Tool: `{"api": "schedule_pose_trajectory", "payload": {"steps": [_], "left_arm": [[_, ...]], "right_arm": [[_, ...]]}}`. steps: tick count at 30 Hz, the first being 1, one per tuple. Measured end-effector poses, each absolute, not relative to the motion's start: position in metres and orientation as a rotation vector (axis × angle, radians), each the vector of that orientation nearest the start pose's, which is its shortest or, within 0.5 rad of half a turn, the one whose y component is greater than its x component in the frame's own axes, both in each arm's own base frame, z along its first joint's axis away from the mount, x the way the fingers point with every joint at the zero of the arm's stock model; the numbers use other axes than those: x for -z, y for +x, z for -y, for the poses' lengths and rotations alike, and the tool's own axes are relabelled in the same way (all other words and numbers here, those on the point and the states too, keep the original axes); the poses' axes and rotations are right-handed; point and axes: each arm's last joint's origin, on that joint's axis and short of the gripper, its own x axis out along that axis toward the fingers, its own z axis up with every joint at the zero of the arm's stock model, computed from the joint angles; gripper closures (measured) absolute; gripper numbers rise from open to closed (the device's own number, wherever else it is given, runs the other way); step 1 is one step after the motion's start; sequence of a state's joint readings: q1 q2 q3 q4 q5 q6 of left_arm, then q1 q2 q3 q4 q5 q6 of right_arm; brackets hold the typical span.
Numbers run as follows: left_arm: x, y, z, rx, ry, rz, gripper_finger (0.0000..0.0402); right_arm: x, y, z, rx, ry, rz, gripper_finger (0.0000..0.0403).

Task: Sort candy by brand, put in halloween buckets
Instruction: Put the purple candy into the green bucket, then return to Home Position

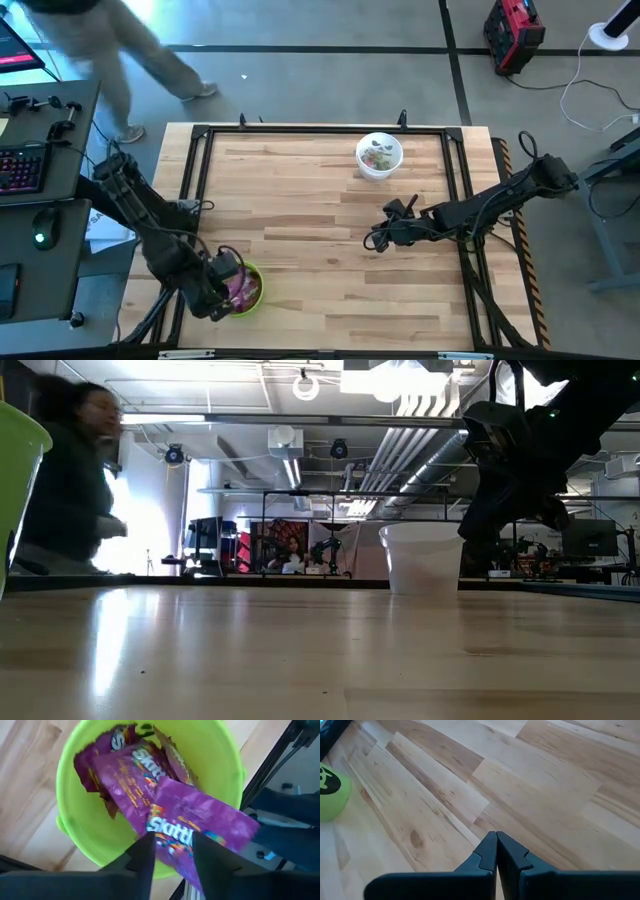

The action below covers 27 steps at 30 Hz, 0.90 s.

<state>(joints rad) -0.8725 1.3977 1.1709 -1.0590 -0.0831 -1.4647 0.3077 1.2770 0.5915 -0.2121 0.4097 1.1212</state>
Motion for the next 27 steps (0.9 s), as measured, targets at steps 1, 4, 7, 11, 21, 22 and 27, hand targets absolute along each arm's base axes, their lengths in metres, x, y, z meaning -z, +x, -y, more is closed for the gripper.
{"api": "schedule_pose_trajectory", "payload": {"steps": [1, 4, 7, 11, 21, 22, 27], "left_arm": [[-0.275, 0.166, 0.191, -0.283, -0.638, -1.309, 0.0276], [-0.282, 0.167, 0.183, -0.279, -0.639, -1.254, 0.0240], [-0.292, 0.169, 0.171, -0.278, -0.645, -1.179, 0.0212], [-0.311, 0.173, 0.146, -0.288, -0.619, -0.972, 0.0187], [-0.342, 0.189, 0.065, -0.447, -0.244, -0.605, 0.0235], [-0.339, 0.192, 0.055, -0.467, -0.214, -0.593, 0.0252], [-0.312, 0.200, 0.013, -0.414, -0.231, -0.453, 0.0362]], "right_arm": [[-0.174, 0.223, -0.059, 0.538, 0.740, -0.675, 0.0403], [-0.174, 0.223, -0.059, 0.528, 0.748, -0.683, 0.0403], [-0.174, 0.223, -0.059, 0.519, 0.754, -0.692, 0.0403], [-0.174, 0.223, -0.060, 0.508, 0.760, -0.702, 0.0403], [-0.180, 0.230, -0.062, 0.484, 0.885, -0.598, 0.0403], [-0.182, 0.232, -0.062, 0.473, 0.897, -0.577, 0.0403], [-0.191, 0.240, -0.062, 0.416, 0.958, -0.475, 0.0403]]}}
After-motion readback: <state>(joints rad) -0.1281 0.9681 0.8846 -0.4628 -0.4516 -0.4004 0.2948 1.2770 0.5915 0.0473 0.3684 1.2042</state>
